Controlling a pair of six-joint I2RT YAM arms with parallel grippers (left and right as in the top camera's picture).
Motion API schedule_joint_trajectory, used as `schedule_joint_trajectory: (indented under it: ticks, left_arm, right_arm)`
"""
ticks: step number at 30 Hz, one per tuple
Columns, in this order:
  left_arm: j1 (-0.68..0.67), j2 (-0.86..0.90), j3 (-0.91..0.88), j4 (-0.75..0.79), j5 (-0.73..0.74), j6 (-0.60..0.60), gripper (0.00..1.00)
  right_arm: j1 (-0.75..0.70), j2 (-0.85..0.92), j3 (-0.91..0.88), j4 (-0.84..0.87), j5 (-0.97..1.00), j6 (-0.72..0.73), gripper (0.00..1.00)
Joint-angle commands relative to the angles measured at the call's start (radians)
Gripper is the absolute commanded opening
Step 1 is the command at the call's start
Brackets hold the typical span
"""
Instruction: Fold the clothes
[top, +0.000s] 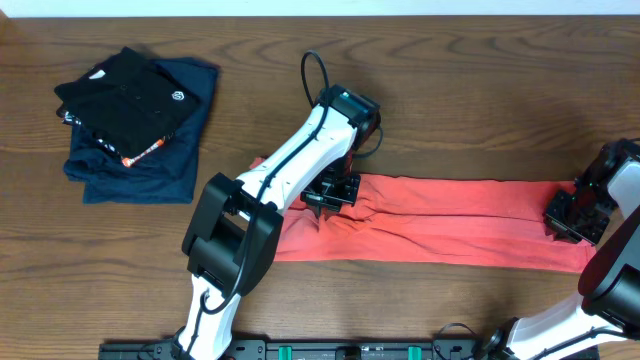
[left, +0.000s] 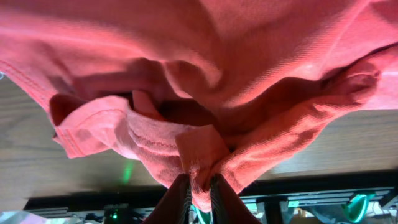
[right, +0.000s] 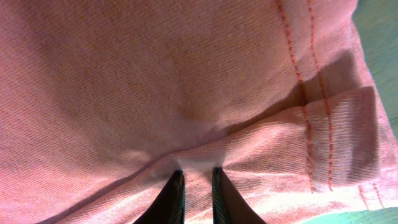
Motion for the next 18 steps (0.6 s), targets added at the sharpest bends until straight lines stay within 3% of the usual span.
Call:
schedule_joint_trajectory:
  ticks: [1, 9, 13, 18]
  left_arm:
    - [-0.01, -0.005, -0.01, 0.015, 0.009, 0.0, 0.06]
    - [-0.01, -0.01, 0.035, 0.162, -0.007, 0.14, 0.06]
    - [-0.011, -0.011, 0.04, 0.261, -0.043, 0.171, 0.06]
    - [-0.032, -0.011, 0.037, 0.278, -0.039, 0.186, 0.06]
  right_arm:
    - [-0.006, -0.013, -0.014, 0.006, -0.003, 0.018, 0.15]
    - [-0.006, -0.013, -0.014, 0.006, -0.003, 0.018, 0.15]
    - [-0.006, -0.013, -0.014, 0.006, -0.003, 0.019, 0.15]
    - [-0.006, -0.013, -0.014, 0.007, -0.003, 0.019, 0.15]
